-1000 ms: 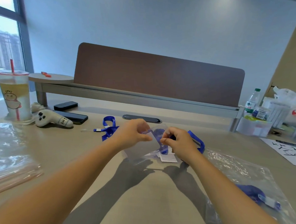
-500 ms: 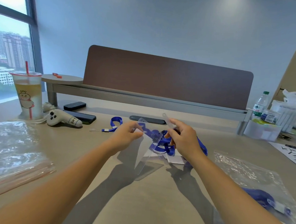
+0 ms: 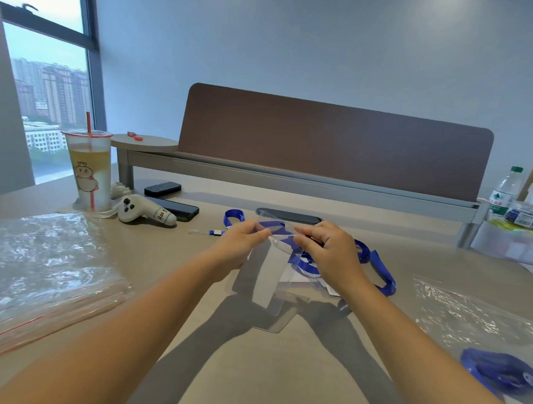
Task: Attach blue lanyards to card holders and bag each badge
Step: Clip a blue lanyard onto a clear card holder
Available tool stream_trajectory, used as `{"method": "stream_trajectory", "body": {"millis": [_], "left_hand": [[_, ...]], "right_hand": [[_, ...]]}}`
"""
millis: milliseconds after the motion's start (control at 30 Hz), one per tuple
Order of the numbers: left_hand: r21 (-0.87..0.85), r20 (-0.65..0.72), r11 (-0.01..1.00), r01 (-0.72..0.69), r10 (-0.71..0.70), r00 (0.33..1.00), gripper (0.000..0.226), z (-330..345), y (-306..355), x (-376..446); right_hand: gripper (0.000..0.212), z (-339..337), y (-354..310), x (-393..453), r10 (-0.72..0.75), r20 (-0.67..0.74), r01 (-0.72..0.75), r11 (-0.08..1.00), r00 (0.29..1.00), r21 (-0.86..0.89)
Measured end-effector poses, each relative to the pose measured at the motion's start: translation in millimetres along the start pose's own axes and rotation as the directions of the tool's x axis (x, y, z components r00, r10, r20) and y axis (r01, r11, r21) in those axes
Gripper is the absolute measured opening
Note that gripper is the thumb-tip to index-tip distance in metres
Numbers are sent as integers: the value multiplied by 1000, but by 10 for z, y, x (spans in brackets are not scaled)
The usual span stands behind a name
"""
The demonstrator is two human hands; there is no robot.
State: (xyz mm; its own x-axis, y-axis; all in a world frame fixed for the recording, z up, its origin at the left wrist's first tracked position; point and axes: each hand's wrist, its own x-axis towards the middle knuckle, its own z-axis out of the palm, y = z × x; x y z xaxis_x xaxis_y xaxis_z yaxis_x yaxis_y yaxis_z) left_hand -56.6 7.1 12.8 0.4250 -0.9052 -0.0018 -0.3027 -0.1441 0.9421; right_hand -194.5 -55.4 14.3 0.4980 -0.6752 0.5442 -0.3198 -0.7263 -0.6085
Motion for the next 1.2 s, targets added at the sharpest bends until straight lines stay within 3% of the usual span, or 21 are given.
{"method": "stream_trajectory", "body": {"millis": [200,333,500,767,1000,1200], "left_hand": [[24,-7,999,-28,28,1000,26,-14,6,-23],[12,-31,998,-70,70,997,18,12,13,-28],[-24,-107,993,-118,115,988,14,79,34,-4],[3,-186,991,-132,131,974,19,-97,86,5],[-10,-237,988,-156,149,960,27,-241,141,-61],[36,-211,984,-176,180,961,12,-269,99,-145]], "right_hand": [[31,75,1,-4,6,33,-5,1000,999,-14],[21,123,-18,-13,42,-31,-41,999,999,24],[25,159,-81,-25,36,-80,-36,999,996,4],[35,47,-166,-5,115,95,-127,983,989,132],[5,-74,-251,16,146,221,-208,932,964,295],[19,-101,-282,-29,180,324,-311,854,929,417]]}}
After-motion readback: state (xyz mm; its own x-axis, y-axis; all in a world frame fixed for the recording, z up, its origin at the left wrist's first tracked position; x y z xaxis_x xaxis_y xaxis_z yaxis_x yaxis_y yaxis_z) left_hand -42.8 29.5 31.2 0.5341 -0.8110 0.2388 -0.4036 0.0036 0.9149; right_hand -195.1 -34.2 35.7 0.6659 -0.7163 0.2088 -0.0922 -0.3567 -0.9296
